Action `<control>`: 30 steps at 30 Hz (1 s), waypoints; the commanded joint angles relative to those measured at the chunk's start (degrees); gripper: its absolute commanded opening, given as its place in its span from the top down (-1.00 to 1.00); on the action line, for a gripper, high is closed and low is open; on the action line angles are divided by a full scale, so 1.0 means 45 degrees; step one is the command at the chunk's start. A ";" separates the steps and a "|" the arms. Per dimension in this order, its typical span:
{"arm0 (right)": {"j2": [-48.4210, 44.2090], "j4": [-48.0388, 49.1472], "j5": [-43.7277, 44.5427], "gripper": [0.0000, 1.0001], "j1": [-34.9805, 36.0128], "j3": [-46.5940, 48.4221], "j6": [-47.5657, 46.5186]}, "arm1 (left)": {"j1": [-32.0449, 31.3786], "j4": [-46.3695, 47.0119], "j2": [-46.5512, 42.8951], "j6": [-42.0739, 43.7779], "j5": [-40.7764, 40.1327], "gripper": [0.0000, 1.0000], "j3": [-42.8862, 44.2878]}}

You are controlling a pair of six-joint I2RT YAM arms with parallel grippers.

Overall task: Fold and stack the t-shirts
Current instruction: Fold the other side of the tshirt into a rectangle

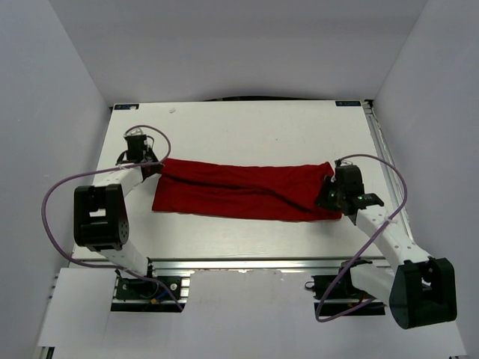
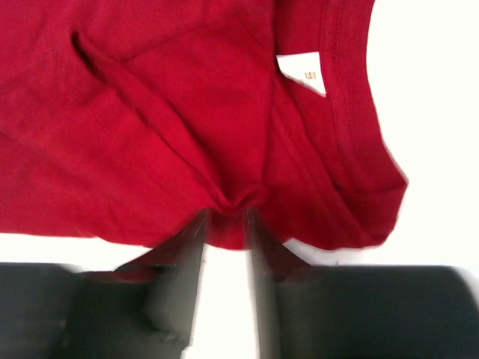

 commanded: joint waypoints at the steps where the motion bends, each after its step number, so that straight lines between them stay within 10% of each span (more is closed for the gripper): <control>1: -0.0423 -0.0698 0.0507 0.17 0.0133 0.0032 0.0608 | 0.0099 -0.0299 -0.0639 -0.0350 -0.0525 0.50 0.0008; 3: -0.0384 -0.0874 0.0566 -0.22 0.0172 0.0130 0.0589 | 0.0099 -0.0241 -0.0716 -0.0469 -0.0467 0.41 -0.0030; 18: -0.0501 -0.1519 0.1582 -0.52 0.0212 0.1770 0.0609 | 0.0099 0.0287 -0.4037 -0.0335 -0.0665 0.04 0.0572; 25: -0.0307 -0.1111 0.0511 -0.20 0.0212 0.2436 0.0374 | 0.0099 -0.0594 -0.2245 0.0117 0.1577 0.11 0.1669; 30: 0.0143 -0.0622 0.0020 0.39 0.0250 0.2397 0.0238 | 0.0079 0.0189 -0.0740 -0.0196 0.2774 0.12 0.1648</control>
